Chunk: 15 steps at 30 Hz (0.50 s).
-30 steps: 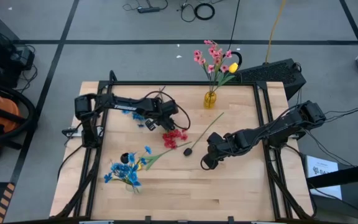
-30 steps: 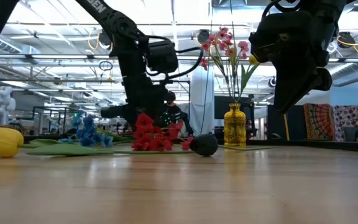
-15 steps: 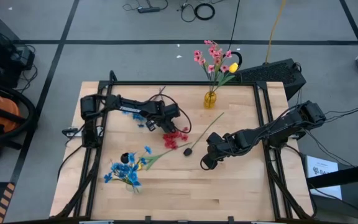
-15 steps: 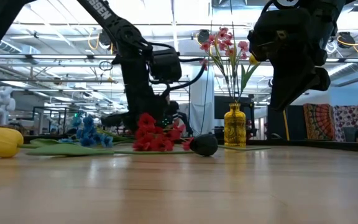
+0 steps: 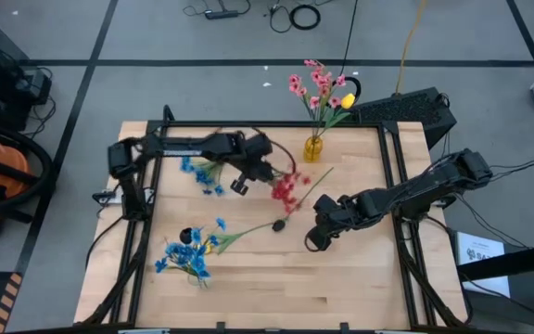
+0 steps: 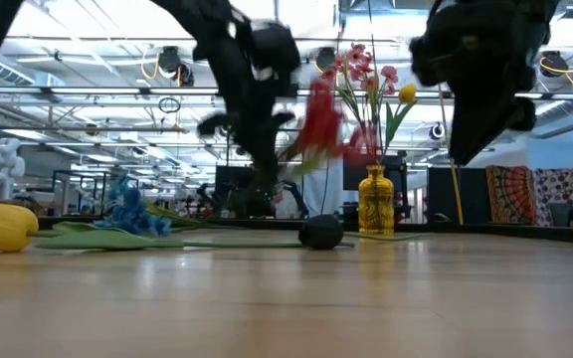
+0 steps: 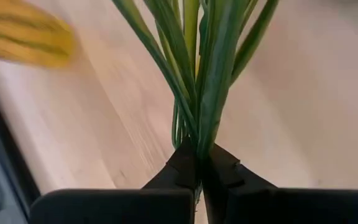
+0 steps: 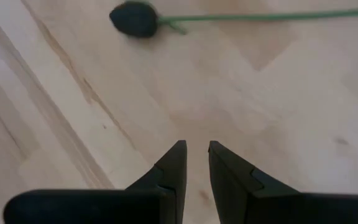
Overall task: Sort flowers into vase by color
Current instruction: Put the red flowers into the yellow vase
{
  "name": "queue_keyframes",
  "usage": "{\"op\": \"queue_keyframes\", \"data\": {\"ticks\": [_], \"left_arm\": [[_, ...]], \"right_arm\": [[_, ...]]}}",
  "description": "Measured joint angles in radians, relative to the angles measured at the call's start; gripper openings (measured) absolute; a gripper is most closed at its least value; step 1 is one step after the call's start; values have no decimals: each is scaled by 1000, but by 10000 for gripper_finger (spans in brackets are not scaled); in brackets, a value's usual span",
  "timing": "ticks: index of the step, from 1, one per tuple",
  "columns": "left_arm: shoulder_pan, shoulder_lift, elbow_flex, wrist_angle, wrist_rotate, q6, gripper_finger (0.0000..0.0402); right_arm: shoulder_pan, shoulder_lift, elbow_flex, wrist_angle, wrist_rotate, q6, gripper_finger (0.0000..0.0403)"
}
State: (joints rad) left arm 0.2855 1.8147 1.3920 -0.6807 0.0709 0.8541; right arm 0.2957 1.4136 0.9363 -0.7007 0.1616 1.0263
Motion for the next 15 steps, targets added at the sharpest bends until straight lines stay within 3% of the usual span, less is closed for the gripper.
{"op": "queue_keyframes", "data": {"ticks": [8, 12, 15], "left_arm": [[66, -185, 24, 88, 212, -300, 7], [76, -276, 25, 161, 237, -395, 7], [80, -341, 25, 235, 238, -446, 7]], "right_arm": [[-5, -270, -24, -81, 233, -113, 59], [-32, -445, -153, 82, 275, -186, 59], [-63, -574, -302, 298, 215, -216, 59]]}}
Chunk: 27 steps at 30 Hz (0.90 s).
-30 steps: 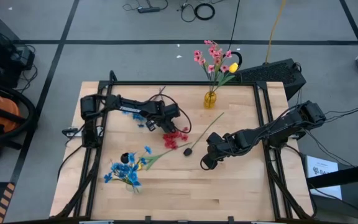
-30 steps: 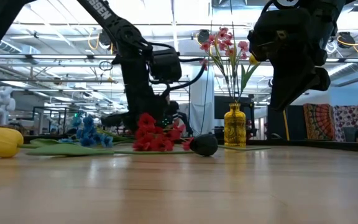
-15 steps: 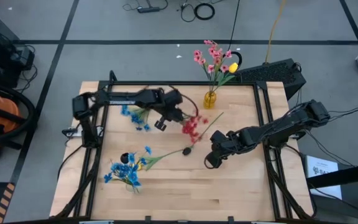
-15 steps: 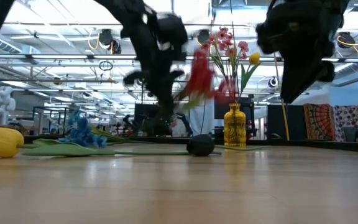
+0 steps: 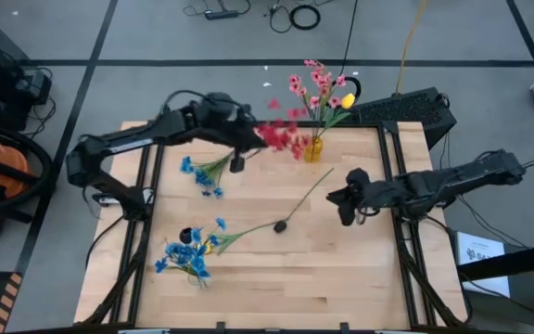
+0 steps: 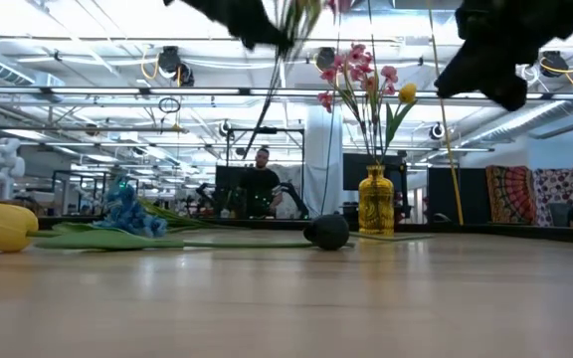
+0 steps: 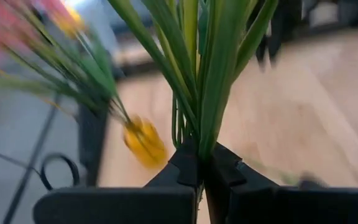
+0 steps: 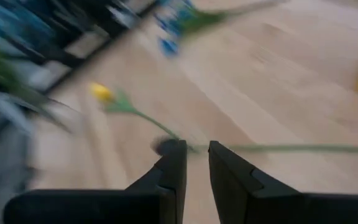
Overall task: Sort flowers into vase by color
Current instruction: Put the red flowers into the yellow vase
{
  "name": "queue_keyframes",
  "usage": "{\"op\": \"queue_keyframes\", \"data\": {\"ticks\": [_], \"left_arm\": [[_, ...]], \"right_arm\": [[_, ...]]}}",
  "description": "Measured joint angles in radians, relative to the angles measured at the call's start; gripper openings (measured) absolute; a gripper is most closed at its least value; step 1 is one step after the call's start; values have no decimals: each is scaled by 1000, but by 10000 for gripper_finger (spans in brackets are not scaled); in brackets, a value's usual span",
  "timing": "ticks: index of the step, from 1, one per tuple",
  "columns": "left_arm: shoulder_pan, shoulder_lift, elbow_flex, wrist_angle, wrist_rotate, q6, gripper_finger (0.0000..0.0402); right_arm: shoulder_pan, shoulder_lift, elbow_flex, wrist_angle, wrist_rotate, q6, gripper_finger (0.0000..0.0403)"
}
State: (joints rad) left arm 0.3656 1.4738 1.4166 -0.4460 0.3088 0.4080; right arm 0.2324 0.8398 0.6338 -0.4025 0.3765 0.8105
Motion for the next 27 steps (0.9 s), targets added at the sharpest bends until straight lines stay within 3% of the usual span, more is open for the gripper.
{"op": "queue_keyframes", "data": {"ticks": [4, 9, 13, 17, 21, 27], "left_arm": [[0, -72, 0, 103, 14, -119, 7], [-6, -133, 1, 157, 114, -246, 7], [-32, -130, 1, 149, 110, -316, 7], [-72, -87, 1, 180, 40, -348, 7], [-108, -7, -15, 305, -1, -384, 7], [-126, 105, -16, 477, -6, -454, 7]], "right_arm": [[-38, -118, -180, 363, -40, -49, 59], [-83, -136, -285, 672, -15, -134, 59], [-131, -118, -283, 698, -28, -192, 59], [-194, -103, -270, 696, -119, -229, 59], [-259, -93, -247, 693, -188, -298, 59], [-322, -93, -176, 674, -196, -370, 59]]}}
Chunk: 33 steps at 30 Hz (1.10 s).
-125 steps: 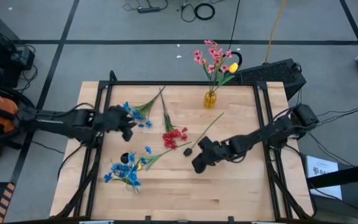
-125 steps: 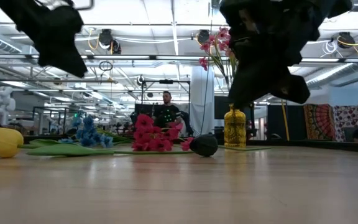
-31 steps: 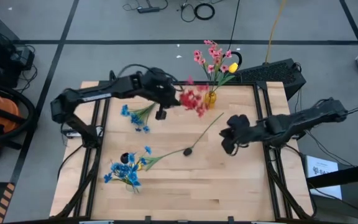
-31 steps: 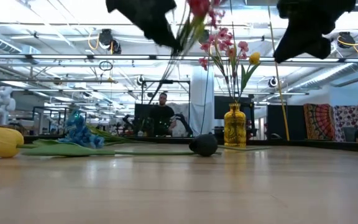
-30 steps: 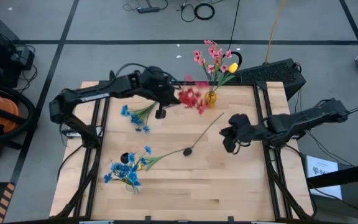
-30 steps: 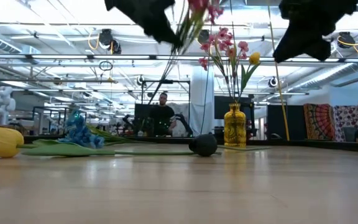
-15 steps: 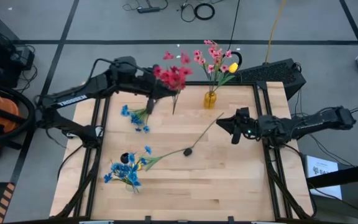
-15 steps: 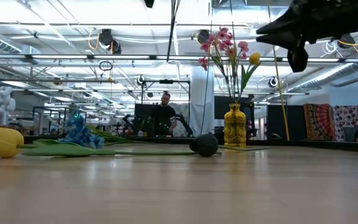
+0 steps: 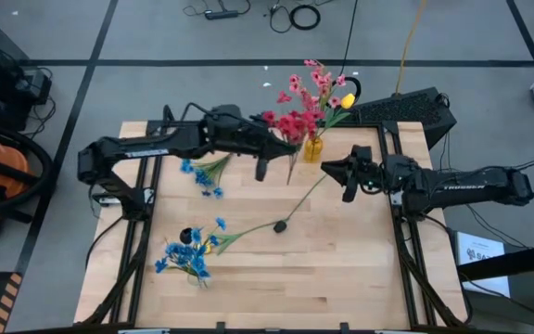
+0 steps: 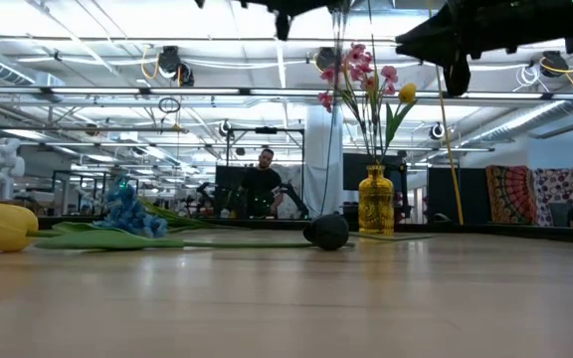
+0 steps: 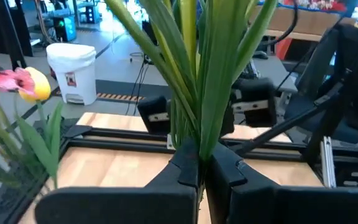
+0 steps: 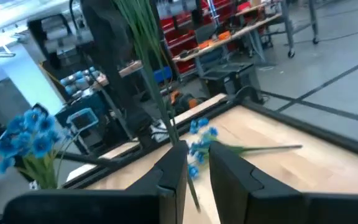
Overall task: Sort flowers into vase by color
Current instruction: Put the red flowers into the yellow vase
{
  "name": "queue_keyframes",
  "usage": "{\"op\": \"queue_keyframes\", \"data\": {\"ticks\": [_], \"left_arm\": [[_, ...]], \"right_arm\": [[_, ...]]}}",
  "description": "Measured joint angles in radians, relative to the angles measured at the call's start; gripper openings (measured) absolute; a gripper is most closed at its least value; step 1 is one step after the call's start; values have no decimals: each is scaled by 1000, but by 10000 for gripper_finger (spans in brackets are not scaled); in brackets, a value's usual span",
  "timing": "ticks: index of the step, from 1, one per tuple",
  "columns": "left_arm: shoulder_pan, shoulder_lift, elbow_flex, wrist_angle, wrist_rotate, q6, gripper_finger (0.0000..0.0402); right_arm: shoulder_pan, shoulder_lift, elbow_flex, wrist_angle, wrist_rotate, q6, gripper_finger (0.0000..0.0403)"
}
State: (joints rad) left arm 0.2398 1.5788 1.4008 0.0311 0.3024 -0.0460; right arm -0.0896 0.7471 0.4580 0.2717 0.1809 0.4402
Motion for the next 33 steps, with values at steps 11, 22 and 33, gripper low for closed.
{"op": "queue_keyframes", "data": {"ticks": [11, 22, 33], "left_arm": [[-23, 117, 0, 162, -6, -80, 7], [-46, 129, 0, 197, -48, -80, 15], [-50, 129, 0, 202, -58, -107, 18]], "right_arm": [[-48, 77, 211, -319, -74, -101, 61], [-48, 214, 234, -264, -132, -170, 152], [-48, 250, 235, -156, -136, -193, 185]]}}
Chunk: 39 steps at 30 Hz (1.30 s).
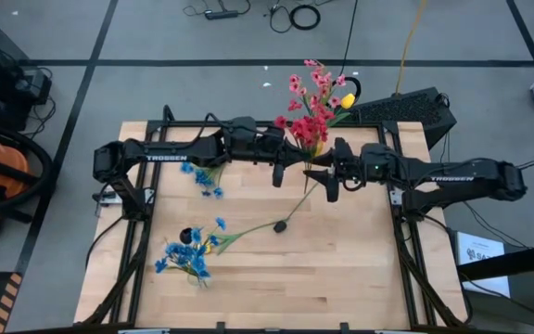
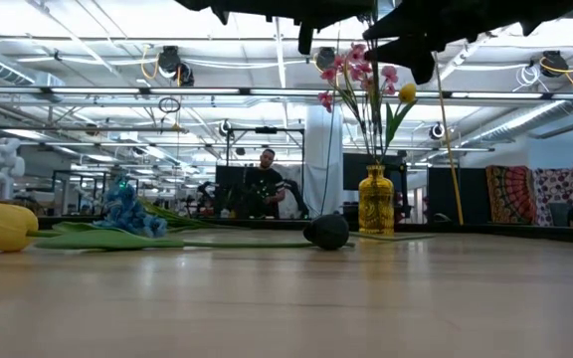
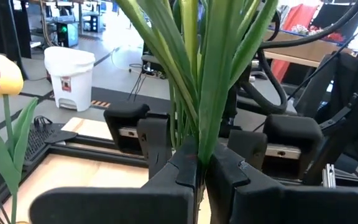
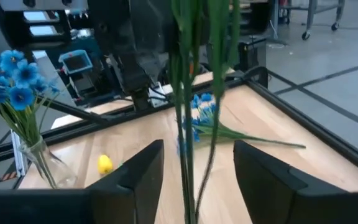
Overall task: Sort flowers into vase by color
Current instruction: Put the red flowers into the yellow vase
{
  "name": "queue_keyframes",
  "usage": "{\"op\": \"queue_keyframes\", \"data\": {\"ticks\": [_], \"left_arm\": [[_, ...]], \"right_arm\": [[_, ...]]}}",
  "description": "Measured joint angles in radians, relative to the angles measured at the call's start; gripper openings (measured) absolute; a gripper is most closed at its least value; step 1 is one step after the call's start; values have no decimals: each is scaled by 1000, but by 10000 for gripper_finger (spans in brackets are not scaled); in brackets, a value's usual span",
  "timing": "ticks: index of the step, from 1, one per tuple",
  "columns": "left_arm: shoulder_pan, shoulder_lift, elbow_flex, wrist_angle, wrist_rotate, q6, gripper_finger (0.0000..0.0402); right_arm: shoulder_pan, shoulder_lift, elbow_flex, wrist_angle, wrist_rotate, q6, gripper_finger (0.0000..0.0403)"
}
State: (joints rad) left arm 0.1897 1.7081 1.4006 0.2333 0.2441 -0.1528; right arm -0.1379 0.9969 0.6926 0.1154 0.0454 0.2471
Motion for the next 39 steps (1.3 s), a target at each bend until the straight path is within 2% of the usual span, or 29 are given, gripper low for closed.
{"op": "queue_keyframes", "data": {"ticks": [3, 6, 12, 19, 26, 30, 34, 39], "left_arm": [[-8, 0, 0, -1, -14, 0, 19], [-15, 0, 0, -1, -15, 0, 19], [-17, 0, 0, -5, -22, -7, 20], [-20, 0, 0, -17, -19, -25, 26], [-19, -2, 0, -43, -6, -27, 91], [4, -30, 0, -116, 3, -21, 120], [38, -79, 0, -209, 5, -25, 125], [58, -170, 0, -375, 19, 32, 125]], "right_arm": [[0, 24, 0, 17, 0, -3, 168], [0, 37, 0, 22, 0, -10, 133], [1, 37, 0, 25, -3, -82, 14], [1, 37, -1, 24, -5, -86, 3], [1, 37, -2, 25, -2, -53, 2], [0, 36, -2, 34, 11, -50, 2], [0, 35, -2, 34, 23, -49, 1], [-9, 31, -2, 30, 131, -28, 1]]}}
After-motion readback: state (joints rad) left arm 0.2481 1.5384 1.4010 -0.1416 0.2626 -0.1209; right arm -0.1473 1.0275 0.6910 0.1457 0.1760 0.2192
